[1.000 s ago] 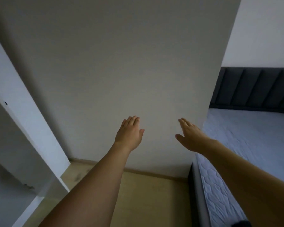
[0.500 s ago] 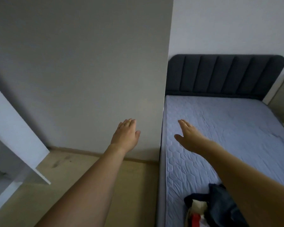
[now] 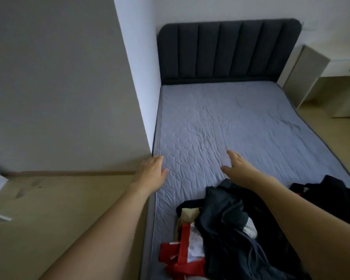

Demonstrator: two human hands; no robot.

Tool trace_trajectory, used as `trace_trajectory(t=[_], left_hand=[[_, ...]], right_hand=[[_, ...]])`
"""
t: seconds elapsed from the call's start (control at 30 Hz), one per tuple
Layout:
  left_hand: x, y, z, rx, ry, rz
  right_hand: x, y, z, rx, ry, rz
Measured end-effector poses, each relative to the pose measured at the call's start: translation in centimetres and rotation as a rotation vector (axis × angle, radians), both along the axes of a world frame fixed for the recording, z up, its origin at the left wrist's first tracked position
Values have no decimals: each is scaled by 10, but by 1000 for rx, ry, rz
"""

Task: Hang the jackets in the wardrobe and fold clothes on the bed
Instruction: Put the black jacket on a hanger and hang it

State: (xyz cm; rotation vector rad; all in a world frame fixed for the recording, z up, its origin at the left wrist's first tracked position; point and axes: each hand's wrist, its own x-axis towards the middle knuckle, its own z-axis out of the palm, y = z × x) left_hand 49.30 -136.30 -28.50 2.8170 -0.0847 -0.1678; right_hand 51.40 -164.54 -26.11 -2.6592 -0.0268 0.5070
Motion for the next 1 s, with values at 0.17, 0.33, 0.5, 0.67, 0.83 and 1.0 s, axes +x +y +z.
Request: trace_trajectory(t=[0.17, 0.33, 0.5, 0.67, 0.83, 1.0], left_hand=[[0, -102, -55, -82, 184, 112], [4, -202, -131, -267, 433, 261], [-7, -288, -260, -507, 696, 477], [0, -333, -379, -571, 742, 633], [11, -357, -442, -24, 604, 342], [9, -336, -445, -137, 711, 245]], right_hand=[[9, -121, -54, 46, 132, -38], [19, -209, -135, 57, 248, -135], [15, -246, -261, 72, 368, -169], [19, -282, -382, -101, 364, -191], [36, -302, -446, -157, 130, -253], [58, -320, -468, -131, 129, -413]])
